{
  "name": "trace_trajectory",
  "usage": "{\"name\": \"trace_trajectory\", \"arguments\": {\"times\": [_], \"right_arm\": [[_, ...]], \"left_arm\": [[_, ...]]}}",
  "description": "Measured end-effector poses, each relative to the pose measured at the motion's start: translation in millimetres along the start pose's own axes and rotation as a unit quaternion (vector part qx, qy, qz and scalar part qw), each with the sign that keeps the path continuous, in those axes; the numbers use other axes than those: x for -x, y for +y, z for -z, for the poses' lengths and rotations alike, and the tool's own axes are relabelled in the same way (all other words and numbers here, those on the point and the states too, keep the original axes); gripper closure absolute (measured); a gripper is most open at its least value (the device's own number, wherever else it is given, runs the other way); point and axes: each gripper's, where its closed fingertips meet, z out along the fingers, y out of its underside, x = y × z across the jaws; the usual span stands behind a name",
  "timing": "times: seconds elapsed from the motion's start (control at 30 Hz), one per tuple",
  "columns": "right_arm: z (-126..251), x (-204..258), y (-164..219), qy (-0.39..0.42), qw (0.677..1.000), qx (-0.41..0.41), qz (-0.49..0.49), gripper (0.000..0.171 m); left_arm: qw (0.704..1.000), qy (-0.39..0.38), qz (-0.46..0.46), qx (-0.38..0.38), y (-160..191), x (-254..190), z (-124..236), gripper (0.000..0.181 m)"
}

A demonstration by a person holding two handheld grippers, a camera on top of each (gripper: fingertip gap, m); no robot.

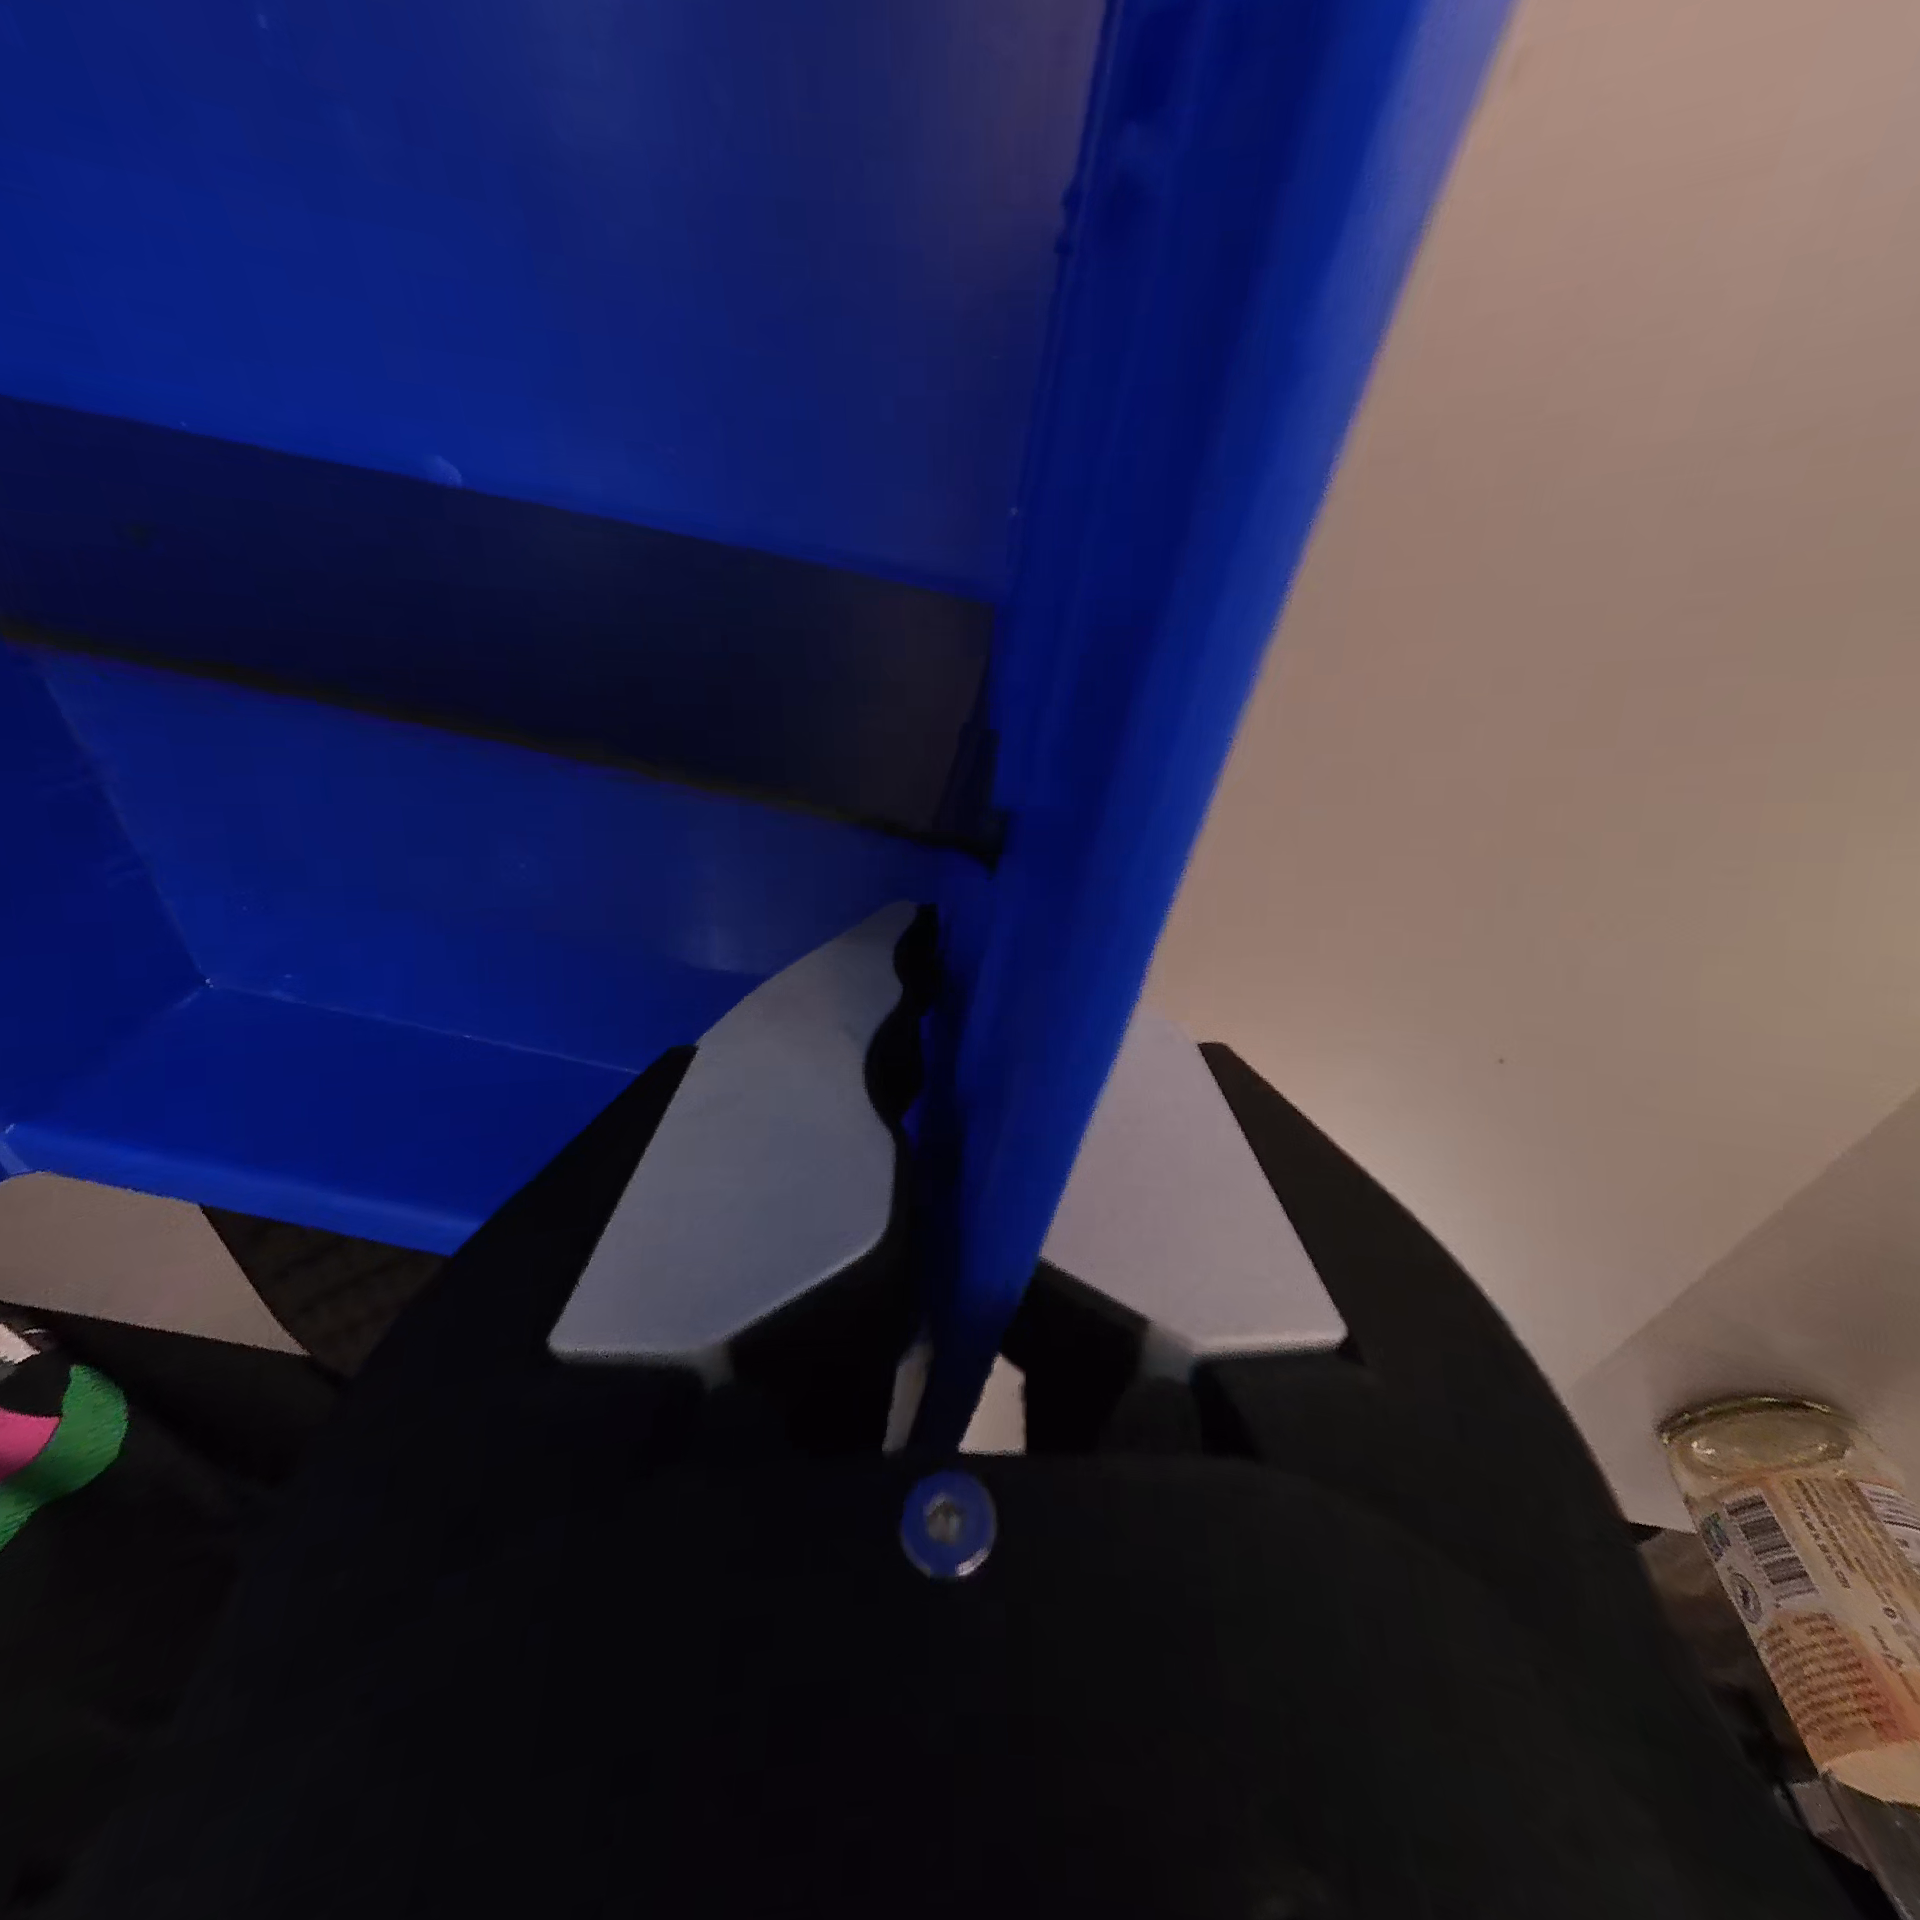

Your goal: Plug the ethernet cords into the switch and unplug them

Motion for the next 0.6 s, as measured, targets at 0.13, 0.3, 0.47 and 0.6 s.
{"name": "trace_trajectory", "arguments": {"times": [0.13, 0.3, 0.47, 0.6], "right_arm": [[2, -3, -1, 0.014, 1.0, -0.017, 0.002, 0.149], [25, 12, 4, -0.034, 0.999, -0.037, 0.003, 0.129], [86, 8, -7, 0.008, 0.988, -0.151, 0.013, 0.129], [165, 50, -43, -0.003, 0.926, -0.366, 0.094, 0.126]], "left_arm": [[1.0, 0.021, -0.004, -0.017, -1, -1, 2, 0.177], [0.993, -0.004, -0.068, -0.094, -19, 4, 26, 0.156], [0.969, -0.007, -0.186, -0.161, -38, -24, 60, 0.135], [0.947, 0.033, -0.285, -0.142, -34, -71, 59, 0.122]]}}
